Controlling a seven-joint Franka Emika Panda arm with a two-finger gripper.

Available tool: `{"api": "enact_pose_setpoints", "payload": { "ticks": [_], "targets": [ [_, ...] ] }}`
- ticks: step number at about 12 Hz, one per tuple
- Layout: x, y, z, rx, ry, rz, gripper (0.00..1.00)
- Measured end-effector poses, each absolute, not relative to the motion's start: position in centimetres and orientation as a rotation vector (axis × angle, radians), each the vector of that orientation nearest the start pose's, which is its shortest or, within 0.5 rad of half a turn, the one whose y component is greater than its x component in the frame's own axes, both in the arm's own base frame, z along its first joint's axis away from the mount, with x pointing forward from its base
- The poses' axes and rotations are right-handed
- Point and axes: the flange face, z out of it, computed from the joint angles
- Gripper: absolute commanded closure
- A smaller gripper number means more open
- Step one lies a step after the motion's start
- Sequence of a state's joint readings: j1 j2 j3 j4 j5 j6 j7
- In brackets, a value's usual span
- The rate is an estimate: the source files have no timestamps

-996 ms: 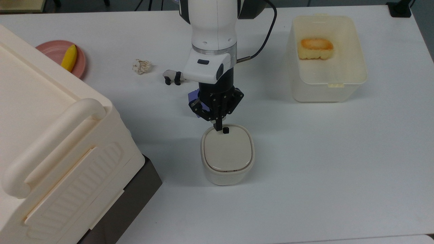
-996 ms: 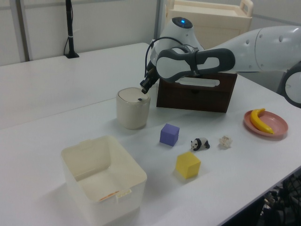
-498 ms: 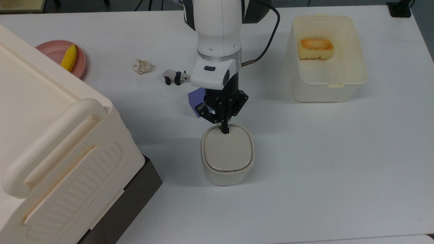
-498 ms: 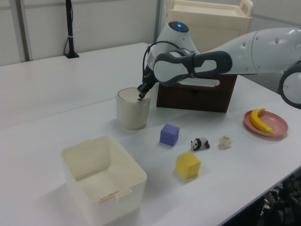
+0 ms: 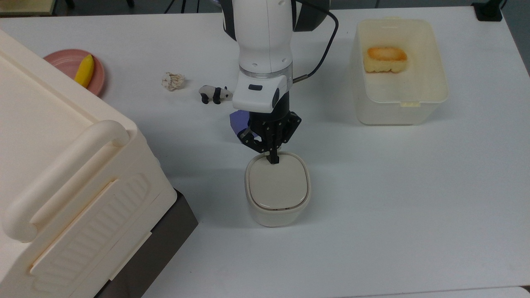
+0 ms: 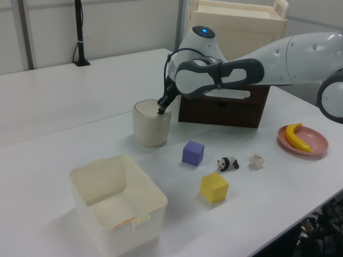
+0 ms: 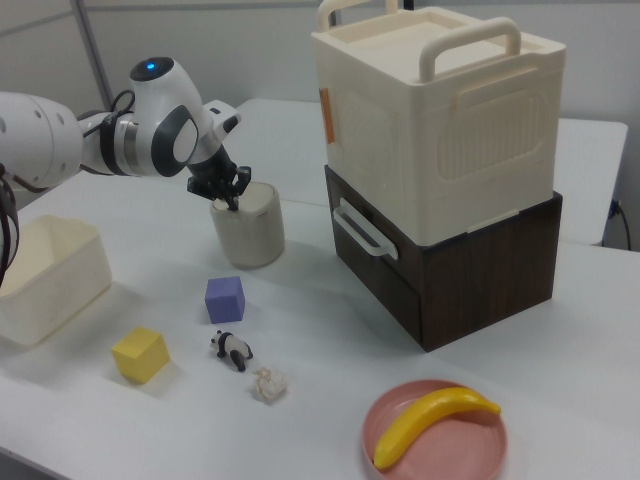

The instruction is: Open the trash can

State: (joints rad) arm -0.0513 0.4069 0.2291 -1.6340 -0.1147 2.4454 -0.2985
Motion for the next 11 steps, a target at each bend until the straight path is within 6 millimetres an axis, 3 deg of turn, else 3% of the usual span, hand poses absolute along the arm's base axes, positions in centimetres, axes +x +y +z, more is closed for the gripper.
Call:
{"api": "enact_pose_setpoints", "payload": {
  "ticks": [6,11],
  "targets": [
    [69.6,9.9,43.3,-2.990,-0.768,-0.654,1.00],
    [70.7,10.2,48.1,-2.906,-0.661,-0.729,1.00]
  ]
}}
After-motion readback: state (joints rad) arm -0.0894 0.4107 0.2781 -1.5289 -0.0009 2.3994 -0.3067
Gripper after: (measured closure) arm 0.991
